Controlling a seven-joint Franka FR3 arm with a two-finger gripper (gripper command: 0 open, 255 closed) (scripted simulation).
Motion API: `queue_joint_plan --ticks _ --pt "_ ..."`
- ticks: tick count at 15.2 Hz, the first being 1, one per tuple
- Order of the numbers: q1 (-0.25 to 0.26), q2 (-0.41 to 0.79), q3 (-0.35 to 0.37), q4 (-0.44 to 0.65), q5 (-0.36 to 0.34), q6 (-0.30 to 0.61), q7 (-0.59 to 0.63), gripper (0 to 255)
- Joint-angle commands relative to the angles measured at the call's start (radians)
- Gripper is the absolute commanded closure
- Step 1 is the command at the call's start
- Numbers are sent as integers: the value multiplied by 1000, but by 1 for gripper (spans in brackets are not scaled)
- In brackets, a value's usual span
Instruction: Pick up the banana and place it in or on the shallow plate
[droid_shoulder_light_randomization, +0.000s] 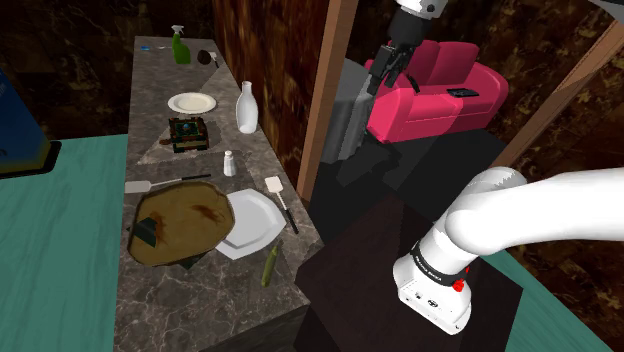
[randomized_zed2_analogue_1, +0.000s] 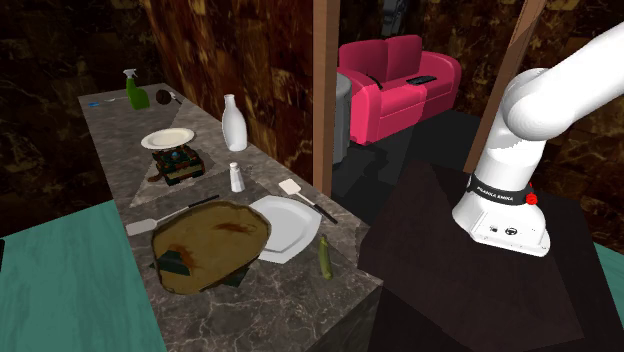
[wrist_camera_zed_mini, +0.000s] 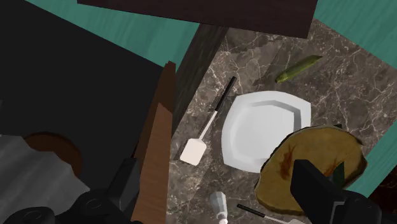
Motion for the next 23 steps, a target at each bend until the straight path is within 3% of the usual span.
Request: queue_joint_plan --ticks 1,13,18,23 --pt "0 0 0 0 0 0 0 0" --pt "0 -57 202 -367 157 280 362 0" --pt "25 5 308 -465 249 431 517 0" --pt "50 140 426 -519 347 616 672 0"
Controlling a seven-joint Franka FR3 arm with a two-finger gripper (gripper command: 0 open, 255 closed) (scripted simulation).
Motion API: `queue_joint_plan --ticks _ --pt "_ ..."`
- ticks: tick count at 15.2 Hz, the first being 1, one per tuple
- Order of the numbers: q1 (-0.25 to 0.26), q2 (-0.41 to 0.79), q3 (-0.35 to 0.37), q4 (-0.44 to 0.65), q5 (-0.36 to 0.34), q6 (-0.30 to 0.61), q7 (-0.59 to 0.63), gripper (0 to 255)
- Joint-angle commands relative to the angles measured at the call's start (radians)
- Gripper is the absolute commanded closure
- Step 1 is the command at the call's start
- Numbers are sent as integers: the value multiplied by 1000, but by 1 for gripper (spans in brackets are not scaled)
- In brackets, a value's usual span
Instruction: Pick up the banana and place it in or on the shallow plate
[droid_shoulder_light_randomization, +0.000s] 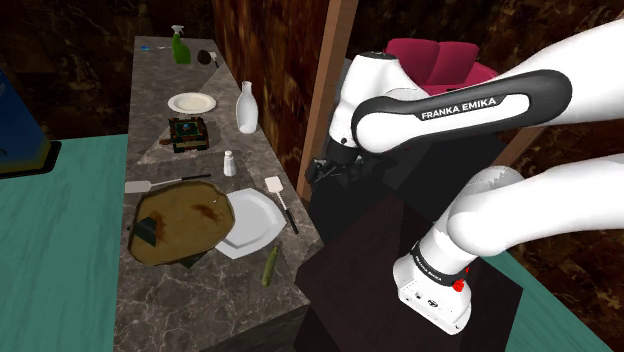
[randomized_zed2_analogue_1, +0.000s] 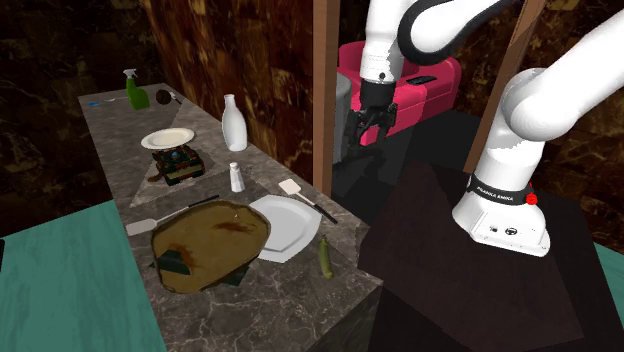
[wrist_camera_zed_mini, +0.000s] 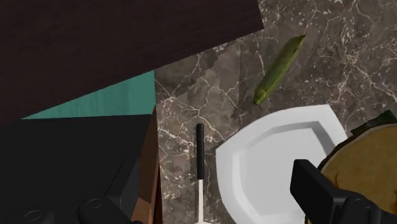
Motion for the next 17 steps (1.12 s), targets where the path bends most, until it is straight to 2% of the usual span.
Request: queue_joint_plan --ticks 1,6,8,10,12,14,16,17 --pt "7 65 46 -13 37 79 63 0" --pt "1 290 171 -6 98 297 225 0" --pt "-18 397 223 10 94 388 302 0" --pt "-49 511 275 32 54 480 398 0" --pt "-90 634 317 57 -51 570 537 0" --pt "-98 763 300 90 -253 648 744 0" --pt "-14 879 191 135 -449 704 947 0" --pt "48 929 127 161 -506 727 1019 0"
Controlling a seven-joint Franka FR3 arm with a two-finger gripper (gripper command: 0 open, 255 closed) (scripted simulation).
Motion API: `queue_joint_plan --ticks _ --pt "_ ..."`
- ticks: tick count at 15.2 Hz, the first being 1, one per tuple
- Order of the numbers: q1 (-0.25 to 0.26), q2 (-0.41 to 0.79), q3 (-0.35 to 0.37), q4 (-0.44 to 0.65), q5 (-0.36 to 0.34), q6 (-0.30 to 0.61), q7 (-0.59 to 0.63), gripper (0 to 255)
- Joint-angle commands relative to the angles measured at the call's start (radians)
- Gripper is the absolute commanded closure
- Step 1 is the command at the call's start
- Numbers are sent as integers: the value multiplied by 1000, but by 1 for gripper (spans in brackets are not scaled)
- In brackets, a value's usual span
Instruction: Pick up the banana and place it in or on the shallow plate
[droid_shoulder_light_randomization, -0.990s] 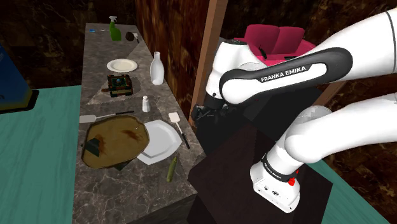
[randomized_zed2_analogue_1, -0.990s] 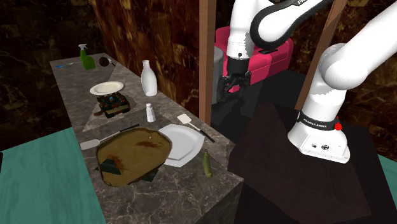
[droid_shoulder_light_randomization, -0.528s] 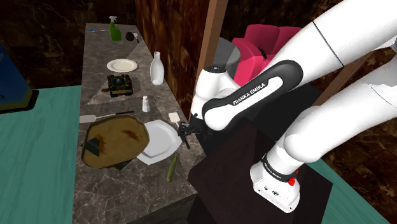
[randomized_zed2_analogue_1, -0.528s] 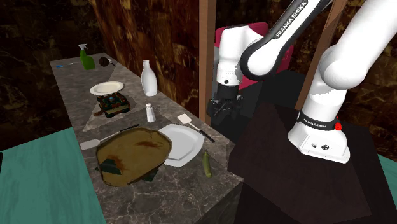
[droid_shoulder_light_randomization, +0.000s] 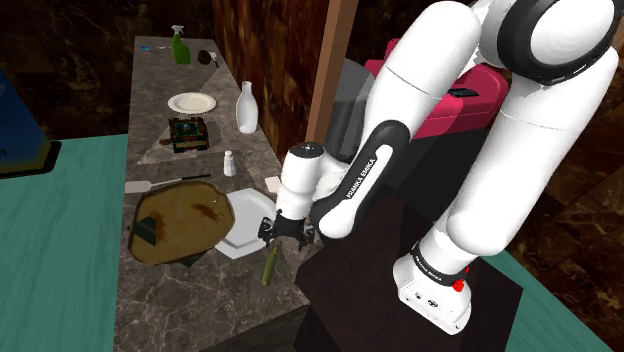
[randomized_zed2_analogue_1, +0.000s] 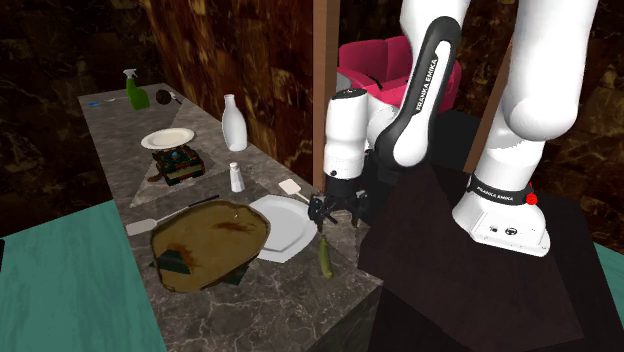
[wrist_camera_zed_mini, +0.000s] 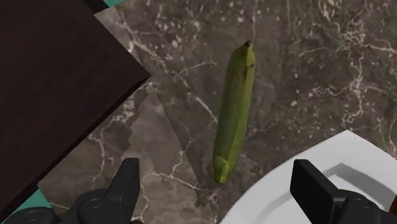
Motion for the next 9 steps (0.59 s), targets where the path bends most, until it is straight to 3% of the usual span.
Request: queue_joint_plan --ticks 1,4,9 --pt "114 111 -125 56 -130 53 158 0" --pt "262 243 -251 143 -152 109 264 0" --pt "321 312 -309 170 -166 155 278 0"
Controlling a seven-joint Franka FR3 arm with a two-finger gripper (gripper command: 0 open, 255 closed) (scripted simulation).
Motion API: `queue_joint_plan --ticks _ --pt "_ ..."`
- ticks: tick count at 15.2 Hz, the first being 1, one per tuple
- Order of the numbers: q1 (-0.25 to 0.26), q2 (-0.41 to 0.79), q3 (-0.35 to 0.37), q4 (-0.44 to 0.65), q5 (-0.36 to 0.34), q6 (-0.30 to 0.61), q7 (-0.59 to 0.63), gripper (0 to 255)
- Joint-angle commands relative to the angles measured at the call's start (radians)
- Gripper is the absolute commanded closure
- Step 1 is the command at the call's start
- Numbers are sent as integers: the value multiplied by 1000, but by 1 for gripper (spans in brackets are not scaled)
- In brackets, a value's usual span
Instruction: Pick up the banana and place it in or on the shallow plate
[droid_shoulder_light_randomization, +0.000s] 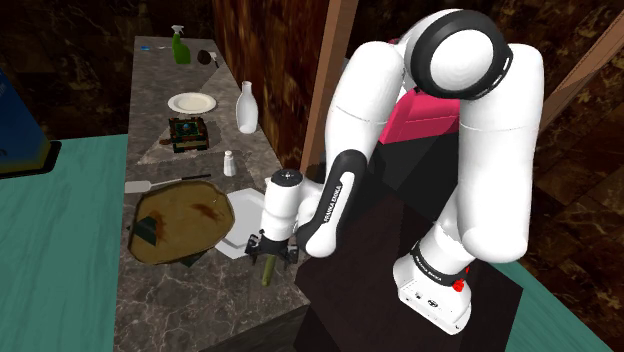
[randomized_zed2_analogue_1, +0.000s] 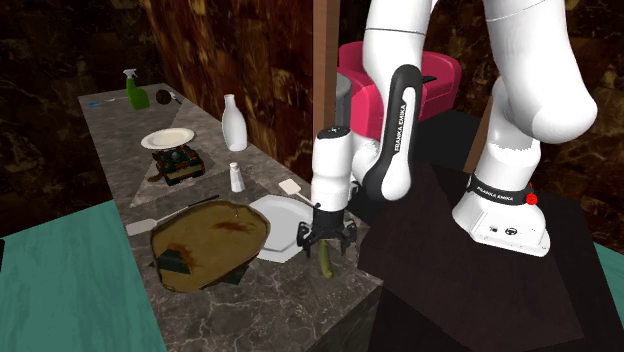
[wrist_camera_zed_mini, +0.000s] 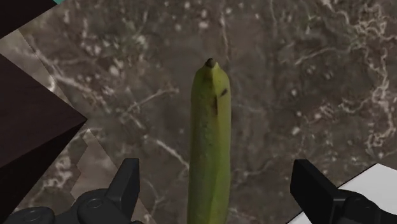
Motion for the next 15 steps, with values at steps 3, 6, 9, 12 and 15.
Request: queue_joint_plan --ticks 3,6,9,12,15 --pt "62 81 -57 34 -12 53 16 0" --pt "62 80 -57 34 -11 53 16 0" --pt "62 80 -57 34 -11 53 16 0" --pt "62 80 -57 34 -11 53 16 255" --pt "62 80 -57 34 -11 53 16 255"
